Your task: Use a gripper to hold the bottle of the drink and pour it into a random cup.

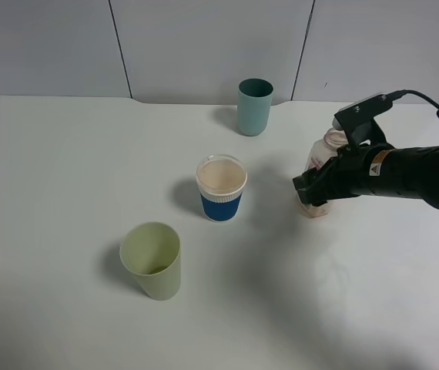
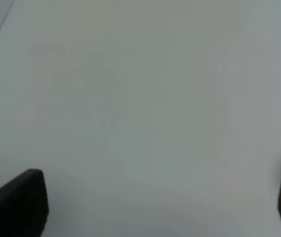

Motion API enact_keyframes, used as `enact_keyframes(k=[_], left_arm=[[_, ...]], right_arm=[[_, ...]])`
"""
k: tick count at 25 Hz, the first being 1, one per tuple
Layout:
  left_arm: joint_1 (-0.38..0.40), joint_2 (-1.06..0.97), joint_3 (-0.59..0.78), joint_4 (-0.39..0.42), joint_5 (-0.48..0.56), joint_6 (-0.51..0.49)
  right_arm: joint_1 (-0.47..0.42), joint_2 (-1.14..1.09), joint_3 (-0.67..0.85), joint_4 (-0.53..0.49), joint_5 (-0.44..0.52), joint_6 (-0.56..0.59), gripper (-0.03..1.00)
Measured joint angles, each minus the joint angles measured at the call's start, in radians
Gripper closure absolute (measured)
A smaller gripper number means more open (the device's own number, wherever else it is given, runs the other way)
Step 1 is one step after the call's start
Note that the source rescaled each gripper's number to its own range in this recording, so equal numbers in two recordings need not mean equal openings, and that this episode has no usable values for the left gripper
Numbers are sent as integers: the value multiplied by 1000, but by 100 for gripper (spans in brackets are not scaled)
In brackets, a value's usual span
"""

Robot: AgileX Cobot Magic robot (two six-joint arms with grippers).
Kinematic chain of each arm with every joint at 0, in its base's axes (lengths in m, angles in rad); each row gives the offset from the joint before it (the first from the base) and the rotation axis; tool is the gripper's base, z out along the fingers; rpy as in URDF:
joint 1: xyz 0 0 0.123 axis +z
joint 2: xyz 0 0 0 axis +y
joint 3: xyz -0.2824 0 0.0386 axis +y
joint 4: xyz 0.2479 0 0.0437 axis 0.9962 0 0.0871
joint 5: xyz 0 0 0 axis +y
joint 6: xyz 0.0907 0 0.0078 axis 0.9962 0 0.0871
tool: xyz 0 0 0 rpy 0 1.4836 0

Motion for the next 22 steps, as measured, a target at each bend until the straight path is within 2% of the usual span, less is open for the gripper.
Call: enact_keyframes(k=[2, 5, 14, 22], left_arm=[[0, 0, 0, 0, 0, 0], [0, 0, 0, 0, 0, 0], [0, 0, 0, 0, -1, 0], [0, 0, 0, 0, -1, 0]], right_arm=[[0, 0, 0, 0, 1, 8, 26], [0, 0, 0, 0, 21, 10, 22], [0, -19, 1, 0, 99, 11, 21], [0, -172, 2, 0, 245, 52, 21]])
